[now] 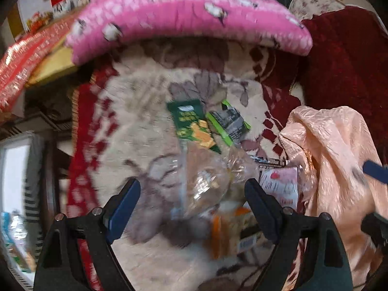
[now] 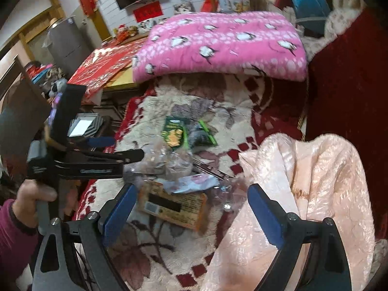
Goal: Organize snacks
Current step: 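Return both tools to the blanket and grasp a clear bag with left tool, then lift the clear nut bag with left tool while right tool grasps the white packet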
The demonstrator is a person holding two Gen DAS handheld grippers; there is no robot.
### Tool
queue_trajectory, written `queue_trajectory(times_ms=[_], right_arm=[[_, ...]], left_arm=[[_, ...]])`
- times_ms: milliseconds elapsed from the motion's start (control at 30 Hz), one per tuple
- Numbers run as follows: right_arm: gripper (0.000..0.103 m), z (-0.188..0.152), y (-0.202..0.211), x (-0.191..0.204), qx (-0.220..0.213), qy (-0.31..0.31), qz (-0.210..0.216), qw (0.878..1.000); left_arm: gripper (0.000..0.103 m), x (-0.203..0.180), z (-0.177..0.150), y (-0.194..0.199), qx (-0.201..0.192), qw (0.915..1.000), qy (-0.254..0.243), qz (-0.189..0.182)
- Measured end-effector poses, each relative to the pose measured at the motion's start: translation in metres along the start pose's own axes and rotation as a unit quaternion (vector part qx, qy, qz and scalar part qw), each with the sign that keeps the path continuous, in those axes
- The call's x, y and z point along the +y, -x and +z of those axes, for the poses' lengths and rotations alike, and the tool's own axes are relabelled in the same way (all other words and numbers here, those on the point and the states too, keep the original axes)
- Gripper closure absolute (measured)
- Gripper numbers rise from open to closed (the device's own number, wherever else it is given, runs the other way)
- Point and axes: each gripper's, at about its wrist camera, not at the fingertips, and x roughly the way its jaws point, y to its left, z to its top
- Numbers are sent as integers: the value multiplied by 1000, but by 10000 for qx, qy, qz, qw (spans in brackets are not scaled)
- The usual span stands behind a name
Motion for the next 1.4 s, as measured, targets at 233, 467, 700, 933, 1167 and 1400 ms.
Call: queue_trajectory(times_ms=[233,467,700,933,1167,1400], right_arm=[[8,-1,-7,-25,132,-554,70,9984],[8,1,-9,-25,121,-561,87,9983],[8,-1,-23,-21,346,-619,359,9968],[8,0,-59,-3,751,-570,513,9942],[8,8,-112,-4,1276,-1290,1037,9779],[8,44,-112,38,747,-1003,1550,9800]], left_arm=[[16,-36,13,-56,362,9989,-196,214],[31,-31,15,-69,334,9994,36,53],[66,-10,1,-37,65,10000,-50,-16],[73,20,-10,-4,-183,9996,115,166],[74,54,-24,22,-354,9985,321,259],[76,74,-39,38,-453,9976,359,393]])
